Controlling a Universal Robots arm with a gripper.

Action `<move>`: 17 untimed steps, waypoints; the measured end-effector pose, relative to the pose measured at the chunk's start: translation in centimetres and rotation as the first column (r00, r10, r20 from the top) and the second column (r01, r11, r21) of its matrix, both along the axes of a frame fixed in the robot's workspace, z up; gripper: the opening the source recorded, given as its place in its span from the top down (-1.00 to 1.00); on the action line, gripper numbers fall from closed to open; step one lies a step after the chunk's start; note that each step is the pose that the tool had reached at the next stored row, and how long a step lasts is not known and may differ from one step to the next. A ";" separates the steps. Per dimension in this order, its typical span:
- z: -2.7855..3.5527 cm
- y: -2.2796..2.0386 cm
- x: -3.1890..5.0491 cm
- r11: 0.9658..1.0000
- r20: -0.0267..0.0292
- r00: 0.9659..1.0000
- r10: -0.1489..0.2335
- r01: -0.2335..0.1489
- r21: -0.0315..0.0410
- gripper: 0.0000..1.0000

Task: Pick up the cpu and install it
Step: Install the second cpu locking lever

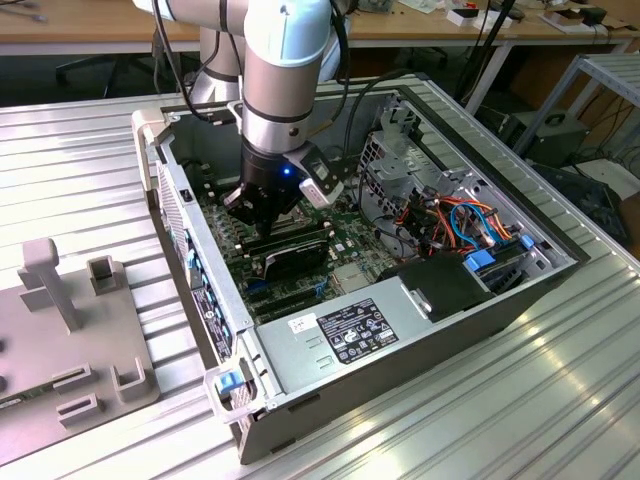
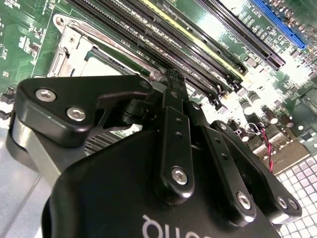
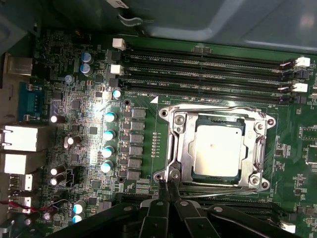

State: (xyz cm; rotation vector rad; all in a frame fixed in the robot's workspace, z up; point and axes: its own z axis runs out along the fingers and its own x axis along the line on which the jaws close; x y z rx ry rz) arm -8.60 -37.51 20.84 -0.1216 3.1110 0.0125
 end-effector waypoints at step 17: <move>-0.36 0.32 -0.44 1.000 0.000 1.000 0.000 0.000 0.000 0.79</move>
